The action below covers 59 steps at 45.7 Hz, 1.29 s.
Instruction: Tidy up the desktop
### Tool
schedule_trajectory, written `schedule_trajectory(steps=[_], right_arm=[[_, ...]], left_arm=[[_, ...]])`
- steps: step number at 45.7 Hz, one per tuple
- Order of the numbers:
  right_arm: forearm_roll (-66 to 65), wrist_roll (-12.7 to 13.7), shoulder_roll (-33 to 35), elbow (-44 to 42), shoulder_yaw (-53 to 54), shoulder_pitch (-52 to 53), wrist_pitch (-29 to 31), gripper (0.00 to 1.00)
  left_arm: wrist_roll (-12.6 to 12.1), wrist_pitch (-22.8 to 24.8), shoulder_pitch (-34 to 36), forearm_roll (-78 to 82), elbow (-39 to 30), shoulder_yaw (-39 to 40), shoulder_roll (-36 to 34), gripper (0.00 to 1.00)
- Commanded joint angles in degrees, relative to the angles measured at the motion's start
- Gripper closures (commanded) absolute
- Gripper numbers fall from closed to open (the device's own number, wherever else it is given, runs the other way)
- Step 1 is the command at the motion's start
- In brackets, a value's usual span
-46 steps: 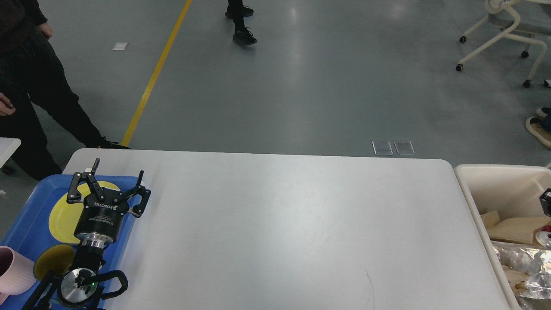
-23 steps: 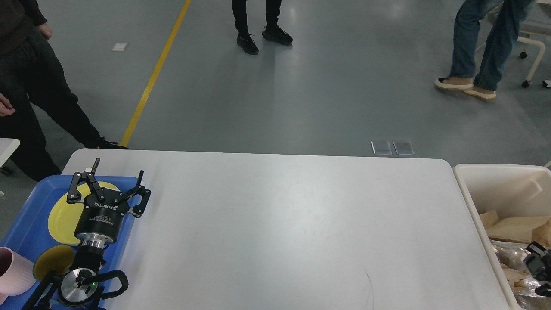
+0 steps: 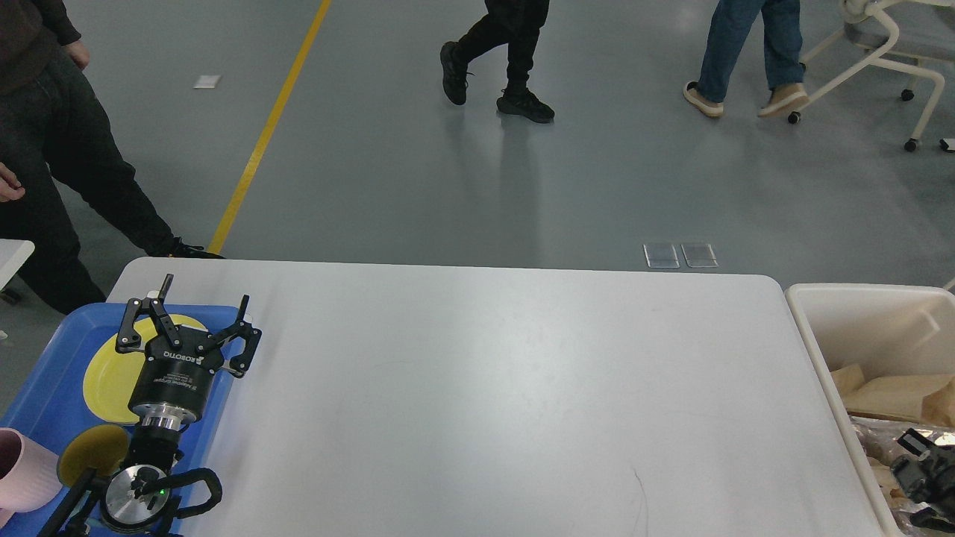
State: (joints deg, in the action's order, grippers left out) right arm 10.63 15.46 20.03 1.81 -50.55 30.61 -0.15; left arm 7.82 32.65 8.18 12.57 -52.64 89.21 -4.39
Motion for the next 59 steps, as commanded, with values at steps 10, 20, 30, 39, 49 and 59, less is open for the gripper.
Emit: schedule_trajectory(steps=[10,20,30,39,49,59], right_arm=[[0.2,0.0,0.1,-0.3,0.1,0.3,0.0,0.00],[1.1,-0.1,5.2,-0.1,11.5,8.0,0.0,0.00],[0.5,-0.2,9.6,2.5,33.8,20.5,0.3,0.00],[0.3,-3.8,13.1,15.6,45.3,27.7,0.4,0.00],[-0.5,-8.3,11.7,29.3,83.4,17.6,1.8,0.00],[-6.3,-22.2,6.9,41.3,101.6,6.4,2.1,0.00]], left_arm=[[0.0,0.0,0.0,0.0,0.0,0.0,0.0,0.04],[0.0,0.0,0.0,0.0,0.0,0.0,0.0,0.04],[0.0,0.0,0.0,0.0,0.0,0.0,0.0,0.04],[0.0,0.0,0.0,0.0,0.0,0.0,0.0,0.04],[0.0,0.0,0.0,0.0,0.0,0.0,0.0,0.04],[0.0,0.0,0.0,0.0,0.1,0.0,0.0,0.04]])
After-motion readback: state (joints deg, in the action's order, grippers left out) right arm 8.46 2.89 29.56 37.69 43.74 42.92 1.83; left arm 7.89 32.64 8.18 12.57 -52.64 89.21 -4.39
